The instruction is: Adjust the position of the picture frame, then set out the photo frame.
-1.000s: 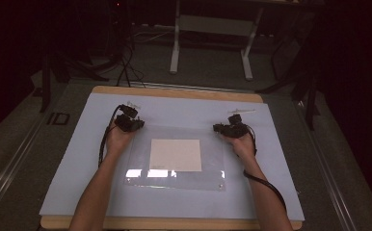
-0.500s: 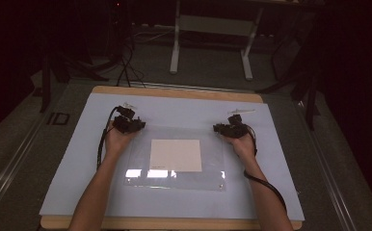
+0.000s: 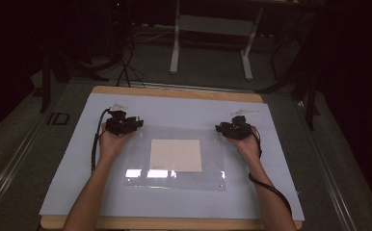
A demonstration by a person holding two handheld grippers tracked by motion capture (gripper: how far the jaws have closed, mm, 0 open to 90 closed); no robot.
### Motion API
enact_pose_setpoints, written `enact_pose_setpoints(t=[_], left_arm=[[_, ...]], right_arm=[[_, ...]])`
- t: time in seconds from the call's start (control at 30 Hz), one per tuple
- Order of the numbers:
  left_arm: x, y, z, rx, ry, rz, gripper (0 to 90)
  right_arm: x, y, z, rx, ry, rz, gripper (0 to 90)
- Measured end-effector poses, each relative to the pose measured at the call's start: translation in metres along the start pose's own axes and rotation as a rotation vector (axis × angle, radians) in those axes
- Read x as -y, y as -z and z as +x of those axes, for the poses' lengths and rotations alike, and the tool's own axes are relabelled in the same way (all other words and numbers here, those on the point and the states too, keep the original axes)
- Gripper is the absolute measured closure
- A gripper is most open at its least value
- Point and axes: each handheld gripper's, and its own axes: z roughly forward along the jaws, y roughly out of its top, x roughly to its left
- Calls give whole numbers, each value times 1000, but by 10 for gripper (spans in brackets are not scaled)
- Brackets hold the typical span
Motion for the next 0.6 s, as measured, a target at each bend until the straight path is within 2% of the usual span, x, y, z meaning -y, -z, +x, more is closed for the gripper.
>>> enact_pose_setpoints(t=[0.1,0.4,0.6], left_arm=[[-3,3,-1,-8,-18,-6,522],[-6,6,-3,-29,-30,-41,506],[-3,5,-4,-27,-52,-39,507]], right_arm=[[-1,3,0,1,4,-10,590],[2,7,3,7,7,-27,570],[6,6,5,11,10,-31,614]])
